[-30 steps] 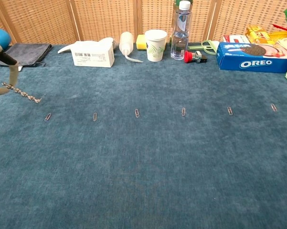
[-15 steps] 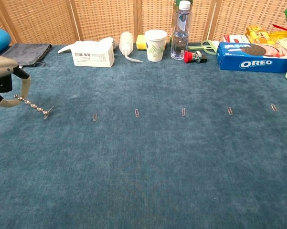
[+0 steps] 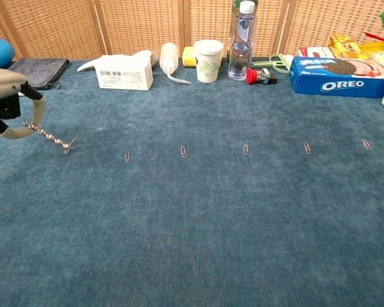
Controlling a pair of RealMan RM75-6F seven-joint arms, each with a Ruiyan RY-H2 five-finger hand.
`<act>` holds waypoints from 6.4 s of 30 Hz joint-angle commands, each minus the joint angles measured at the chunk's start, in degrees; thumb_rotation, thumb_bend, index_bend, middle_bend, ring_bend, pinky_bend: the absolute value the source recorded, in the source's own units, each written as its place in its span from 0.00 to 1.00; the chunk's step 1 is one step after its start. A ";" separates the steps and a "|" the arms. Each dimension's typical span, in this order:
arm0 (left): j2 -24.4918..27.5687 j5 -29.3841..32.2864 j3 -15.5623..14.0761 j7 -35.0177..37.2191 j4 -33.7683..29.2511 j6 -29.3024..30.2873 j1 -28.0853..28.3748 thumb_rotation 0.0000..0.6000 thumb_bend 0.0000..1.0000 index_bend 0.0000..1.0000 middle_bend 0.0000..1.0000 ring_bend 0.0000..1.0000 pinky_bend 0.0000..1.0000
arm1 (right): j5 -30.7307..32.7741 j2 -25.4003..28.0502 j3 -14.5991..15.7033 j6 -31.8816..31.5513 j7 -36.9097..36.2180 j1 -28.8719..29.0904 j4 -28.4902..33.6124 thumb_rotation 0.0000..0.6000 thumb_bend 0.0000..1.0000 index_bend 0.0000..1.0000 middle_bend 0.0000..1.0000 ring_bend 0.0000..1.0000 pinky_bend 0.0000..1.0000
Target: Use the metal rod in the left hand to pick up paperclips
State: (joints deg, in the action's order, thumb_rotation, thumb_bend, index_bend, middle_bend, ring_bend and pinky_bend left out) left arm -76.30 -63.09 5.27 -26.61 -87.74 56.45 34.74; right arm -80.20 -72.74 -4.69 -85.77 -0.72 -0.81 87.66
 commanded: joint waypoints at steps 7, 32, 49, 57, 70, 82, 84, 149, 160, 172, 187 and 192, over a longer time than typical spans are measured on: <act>1.74 -2.09 0.76 0.36 -3.63 0.88 0.83 1.00 0.68 0.63 1.00 1.00 1.00 | -0.16 -0.14 0.03 0.05 -0.54 0.00 -0.37 1.00 0.27 0.09 0.19 0.15 0.26; -7.33 1.79 2.02 -5.14 -1.60 -2.21 7.47 1.00 0.68 0.63 1.00 1.00 1.00 | 0.29 -0.13 0.32 -0.53 -3.09 -1.39 -2.08 1.00 0.27 0.09 0.20 0.15 0.26; -7.82 2.02 1.40 -4.57 -1.66 -1.17 8.09 1.00 0.68 0.63 1.00 1.00 1.00 | 0.32 -0.04 0.31 -0.80 -3.99 -2.02 -2.59 1.00 0.27 0.09 0.20 0.15 0.27; -7.62 1.65 2.51 -5.04 -3.43 -0.80 9.45 1.00 0.68 0.63 1.00 1.00 1.00 | 0.09 -0.28 0.34 -0.68 -4.30 -2.03 -2.79 1.00 0.27 0.09 0.20 0.15 0.27; -12.34 3.98 4.17 -7.27 -0.74 -3.03 13.88 1.00 0.67 0.63 1.00 1.00 1.00 | 0.28 0.31 0.40 -1.43 -5.32 -2.96 -2.90 1.00 0.27 0.09 0.20 0.15 0.27; -16.51 5.45 4.55 -7.89 3.16 -4.16 16.71 1.00 0.67 0.63 1.00 1.00 1.00 | 0.46 1.09 0.33 -1.58 -5.84 -3.44 -2.45 1.00 0.27 0.09 0.21 0.15 0.27; -17.06 5.75 4.63 -7.94 3.72 -4.53 17.22 1.00 0.67 0.63 1.00 1.00 1.00 | 0.63 1.14 0.29 -1.68 -5.92 -3.61 -2.44 1.00 0.27 0.09 0.21 0.15 0.27; -8.59 4.46 5.32 4.83 8.39 -1.07 11.69 1.00 0.41 0.16 0.44 0.58 0.94 | 0.43 1.14 -0.18 -0.02 -5.01 -2.44 -0.74 1.00 0.27 0.09 0.22 0.15 0.27; 3.44 -1.76 1.17 8.54 -6.30 9.40 1.74 0.97 0.41 0.13 0.27 0.34 0.63 | -0.66 1.25 -0.91 1.62 -2.93 -0.04 0.15 1.00 0.27 0.09 0.22 0.15 0.25; 9.86 -11.53 -8.31 16.73 -12.77 26.18 -15.68 0.88 0.41 0.13 0.23 0.26 0.52 | -3.52 0.77 -1.05 4.15 3.92 4.21 4.11 1.00 0.27 0.07 0.12 0.05 0.17; 8.44 -21.00 -14.11 23.41 -7.33 44.62 -34.03 0.91 0.41 0.16 0.23 0.27 0.49 | -8.27 -0.96 0.07 0.61 9.91 5.09 5.23 1.00 0.27 0.04 0.00 0.00 0.09; 8.52 -23.14 -13.23 23.03 -8.23 45.26 -35.15 0.92 0.41 0.17 0.23 0.27 0.49 | -8.35 -0.70 0.48 0.46 9.10 5.04 5.26 1.00 0.27 0.04 0.00 0.00 0.09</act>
State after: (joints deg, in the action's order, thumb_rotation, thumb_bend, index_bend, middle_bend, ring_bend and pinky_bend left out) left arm -67.84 -85.67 -8.24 -3.38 -95.52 101.50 -0.27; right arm -88.61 -73.48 -4.27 -85.30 8.52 4.25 92.94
